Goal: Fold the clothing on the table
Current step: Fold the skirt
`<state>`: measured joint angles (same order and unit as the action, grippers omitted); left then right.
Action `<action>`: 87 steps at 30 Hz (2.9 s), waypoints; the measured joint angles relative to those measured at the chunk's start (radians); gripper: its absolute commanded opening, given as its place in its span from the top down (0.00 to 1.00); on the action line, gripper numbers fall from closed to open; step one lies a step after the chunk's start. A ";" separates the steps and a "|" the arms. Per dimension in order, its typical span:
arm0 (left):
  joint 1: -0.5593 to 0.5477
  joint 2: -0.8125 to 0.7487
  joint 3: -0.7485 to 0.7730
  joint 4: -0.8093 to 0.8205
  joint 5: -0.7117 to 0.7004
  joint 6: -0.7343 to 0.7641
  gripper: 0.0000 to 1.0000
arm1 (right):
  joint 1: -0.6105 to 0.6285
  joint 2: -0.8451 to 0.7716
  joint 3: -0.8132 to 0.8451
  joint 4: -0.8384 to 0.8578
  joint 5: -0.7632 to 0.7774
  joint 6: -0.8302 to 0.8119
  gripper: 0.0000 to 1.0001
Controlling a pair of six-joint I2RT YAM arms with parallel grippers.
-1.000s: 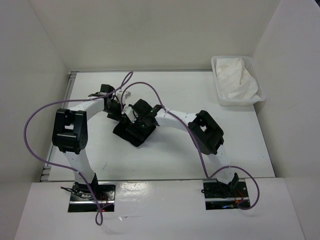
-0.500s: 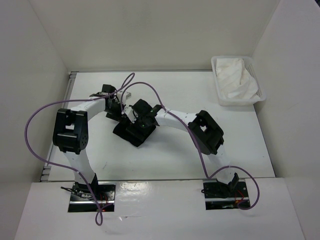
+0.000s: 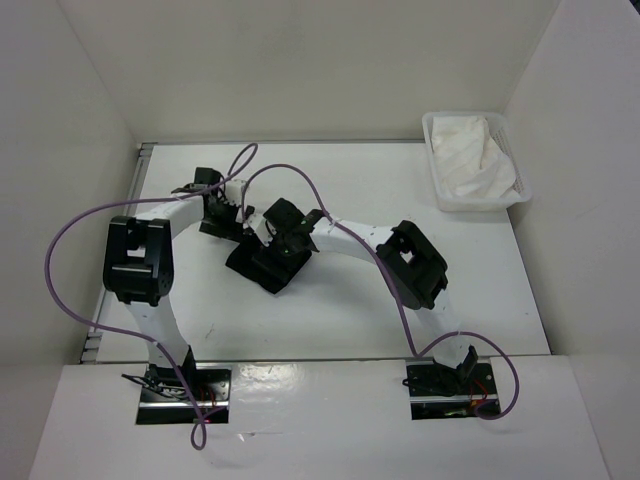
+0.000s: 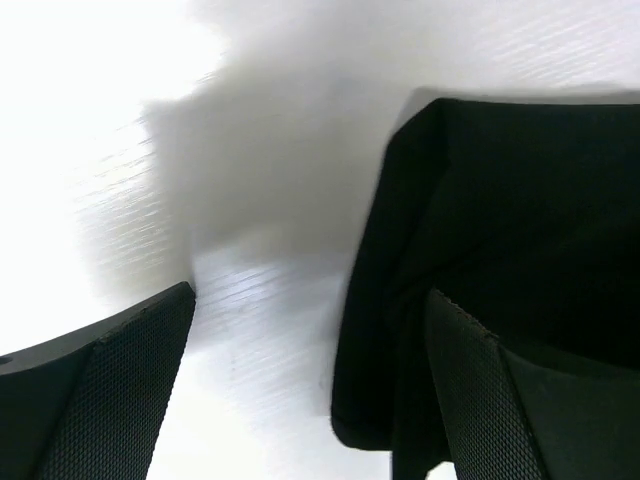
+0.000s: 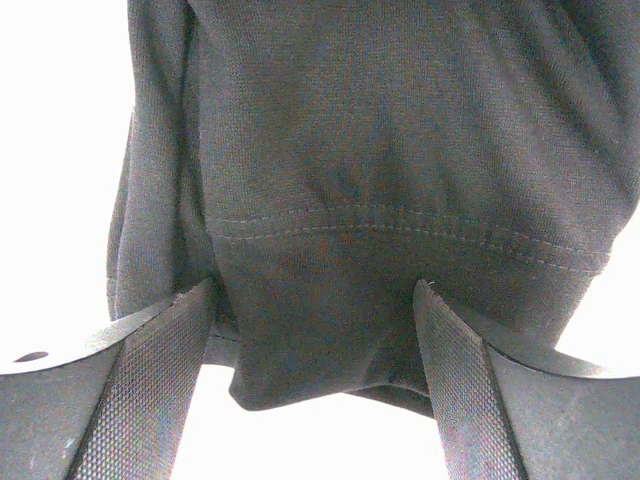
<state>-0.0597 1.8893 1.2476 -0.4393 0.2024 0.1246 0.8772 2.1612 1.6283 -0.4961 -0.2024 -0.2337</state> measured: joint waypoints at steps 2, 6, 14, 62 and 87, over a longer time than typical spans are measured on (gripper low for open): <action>0.012 0.000 0.000 0.000 0.000 0.000 0.01 | 0.000 0.000 0.000 0.000 0.000 0.000 0.16; 0.047 0.000 0.000 0.002 -0.004 0.002 0.01 | 0.000 0.000 0.000 0.000 -0.003 -0.005 0.16; 0.123 -0.005 -0.018 0.035 -0.034 0.014 0.01 | 0.000 -0.002 0.000 -0.003 -0.002 -0.011 0.16; 0.507 -0.922 -0.171 -0.255 0.016 -0.105 0.00 | -0.865 -1.209 -0.642 -0.050 0.501 0.170 0.01; 0.508 -0.943 -0.175 -0.257 0.035 -0.098 0.00 | -0.865 -1.221 -0.656 -0.044 0.486 0.158 0.01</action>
